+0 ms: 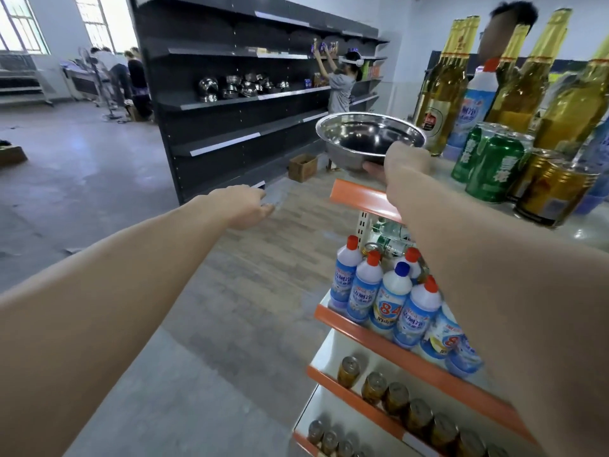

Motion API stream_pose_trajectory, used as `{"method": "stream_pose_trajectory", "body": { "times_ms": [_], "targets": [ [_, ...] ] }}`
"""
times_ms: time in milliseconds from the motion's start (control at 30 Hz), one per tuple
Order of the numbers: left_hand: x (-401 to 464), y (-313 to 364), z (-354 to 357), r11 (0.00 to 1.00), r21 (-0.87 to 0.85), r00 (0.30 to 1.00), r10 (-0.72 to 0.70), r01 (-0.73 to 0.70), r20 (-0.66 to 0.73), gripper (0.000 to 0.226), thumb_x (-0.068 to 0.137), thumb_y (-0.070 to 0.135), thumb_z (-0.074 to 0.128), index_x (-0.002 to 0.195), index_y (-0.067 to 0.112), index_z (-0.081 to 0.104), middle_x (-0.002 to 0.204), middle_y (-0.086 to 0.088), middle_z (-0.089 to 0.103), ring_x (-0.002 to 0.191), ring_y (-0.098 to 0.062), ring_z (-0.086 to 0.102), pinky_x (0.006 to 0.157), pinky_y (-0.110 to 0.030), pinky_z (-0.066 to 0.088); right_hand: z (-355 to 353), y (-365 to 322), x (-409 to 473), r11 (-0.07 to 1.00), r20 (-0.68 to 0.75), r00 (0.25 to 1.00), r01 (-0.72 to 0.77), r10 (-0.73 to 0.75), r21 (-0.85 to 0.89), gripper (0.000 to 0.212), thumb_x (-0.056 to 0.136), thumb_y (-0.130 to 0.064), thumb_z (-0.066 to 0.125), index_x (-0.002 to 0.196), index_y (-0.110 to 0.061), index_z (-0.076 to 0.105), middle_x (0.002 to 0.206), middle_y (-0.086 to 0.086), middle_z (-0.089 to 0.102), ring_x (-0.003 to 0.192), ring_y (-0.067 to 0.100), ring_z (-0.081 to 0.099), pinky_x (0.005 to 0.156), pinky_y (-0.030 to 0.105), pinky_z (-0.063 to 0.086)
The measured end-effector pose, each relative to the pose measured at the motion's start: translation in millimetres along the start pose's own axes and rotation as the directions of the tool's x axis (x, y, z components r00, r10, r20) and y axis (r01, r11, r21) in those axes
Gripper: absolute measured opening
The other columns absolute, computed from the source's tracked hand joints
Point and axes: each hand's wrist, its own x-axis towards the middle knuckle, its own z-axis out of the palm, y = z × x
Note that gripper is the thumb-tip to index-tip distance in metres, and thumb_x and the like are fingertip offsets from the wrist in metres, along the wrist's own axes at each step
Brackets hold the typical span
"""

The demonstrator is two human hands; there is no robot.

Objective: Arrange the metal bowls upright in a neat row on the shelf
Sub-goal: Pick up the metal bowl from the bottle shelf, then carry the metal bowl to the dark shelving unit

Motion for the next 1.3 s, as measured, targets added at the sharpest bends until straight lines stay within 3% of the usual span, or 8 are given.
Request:
{"method": "stream_pose_trajectory", "body": {
  "times_ms": [100, 200, 367, 500, 600, 767, 1133, 1300],
  "targets": [
    [-5.2, -24.9, 8.0, 1.0, -0.006, 1.0, -0.026, 0.026, -0.004, 0.059, 0.101, 0.055, 0.027, 0.15, 0.024, 0.033, 0.149, -0.012, 0.042, 0.134, -0.034, 0.044, 0.104, -0.045, 0.038, 39.1, 9.8, -17.3, 0.997, 0.141, 0.99, 0.017, -0.006, -0.075, 0.04, 0.089, -0.011, 0.047, 0.129, -0.007, 0.051, 0.112, 0.015, 0.069, 0.082, 0.033, 0.076, 0.073, 0.038, 0.063],
    [-14.1, -59.0, 23.5, 0.998, -0.008, 0.998, -0.064, 0.064, 0.005, 0.057, 0.101, 0.053, 0.028, 0.149, 0.023, 0.035, 0.147, -0.013, 0.045, 0.13, -0.035, 0.047, 0.105, -0.044, 0.041, 80.6, 32.7, -43.5, 0.999, 0.266, 0.964, -0.027, 0.033, -0.026, 0.024, 0.089, -0.001, 0.044, 0.112, -0.003, 0.05, 0.085, 0.016, 0.066, 0.055, 0.033, 0.074, 0.068, 0.047, 0.064],
    [-39.0, -121.8, 74.5, 0.985, 0.001, 0.982, -0.174, 0.175, 0.078, 0.055, 0.101, 0.05, 0.03, 0.142, 0.014, 0.038, 0.144, -0.017, 0.045, 0.128, -0.039, 0.047, 0.1, -0.045, 0.041, 126.0, 114.2, -86.4, 0.984, 0.383, 0.906, -0.159, 0.177, -0.08, 0.035, 0.092, 0.007, 0.034, 0.12, -0.009, 0.047, 0.085, 0.01, 0.059, 0.037, 0.025, 0.066, 0.061, 0.046, 0.063],
    [-59.3, -152.8, 126.5, 0.967, -0.02, 0.955, -0.247, 0.254, 0.163, 0.059, 0.1, 0.048, 0.034, 0.146, 0.011, 0.033, 0.147, -0.02, 0.042, 0.13, -0.042, 0.046, 0.105, -0.048, 0.041, 131.8, 195.6, -112.3, 0.933, 0.342, 0.869, -0.313, 0.356, -0.176, 0.043, 0.095, 0.008, 0.032, 0.134, -0.003, 0.047, 0.105, 0.019, 0.066, 0.05, 0.031, 0.065, 0.033, 0.032, 0.053],
    [-72.8, -164.0, 164.0, 0.956, -0.021, 0.936, -0.281, 0.292, 0.213, 0.06, 0.099, 0.045, 0.037, 0.148, 0.01, 0.032, 0.149, -0.018, 0.04, 0.133, -0.041, 0.044, 0.106, -0.049, 0.04, 128.2, 252.1, -128.8, 0.89, 0.315, 0.842, -0.359, 0.439, -0.281, 0.049, 0.095, 0.005, 0.03, 0.14, -0.006, 0.044, 0.128, 0.021, 0.061, 0.063, 0.033, 0.068, 0.033, 0.026, 0.05],
    [-87.7, -173.5, 208.6, 0.953, -0.026, 0.918, -0.283, 0.301, 0.277, 0.059, 0.099, 0.042, 0.04, 0.147, 0.008, 0.032, 0.148, -0.017, 0.04, 0.131, -0.041, 0.045, 0.103, -0.048, 0.04, 124.6, 309.0, -148.3, 0.836, 0.257, 0.818, -0.412, 0.515, -0.363, 0.057, 0.087, 0.006, 0.03, 0.139, -0.011, 0.046, 0.129, 0.016, 0.062, 0.096, 0.035, 0.071, 0.038, 0.026, 0.053],
    [-88.5, -214.7, 233.8, 0.955, -0.037, 0.907, -0.268, 0.295, 0.324, 0.055, 0.1, 0.041, 0.038, 0.143, 0.007, 0.033, 0.146, -0.015, 0.041, 0.129, -0.039, 0.045, 0.099, -0.046, 0.041, 139.3, 348.1, -167.3, 0.8, 0.2, 0.811, -0.443, 0.55, -0.404, 0.059, 0.084, 0.001, 0.031, 0.138, -0.023, 0.04, 0.133, 0.01, 0.058, 0.095, 0.035, 0.072, 0.045, 0.03, 0.058],
    [-76.7, -232.6, 230.8, 0.959, -0.051, 0.914, -0.25, 0.279, 0.319, 0.055, 0.1, 0.042, 0.039, 0.144, 0.008, 0.033, 0.147, -0.016, 0.041, 0.13, -0.038, 0.044, 0.099, -0.045, 0.04, 154.2, 351.4, -164.7, 0.802, 0.18, 0.815, -0.456, 0.55, -0.386, 0.06, 0.085, 0.002, 0.032, 0.14, -0.018, 0.042, 0.132, 0.012, 0.059, 0.081, 0.031, 0.073, 0.046, 0.029, 0.058]
  ]
}}
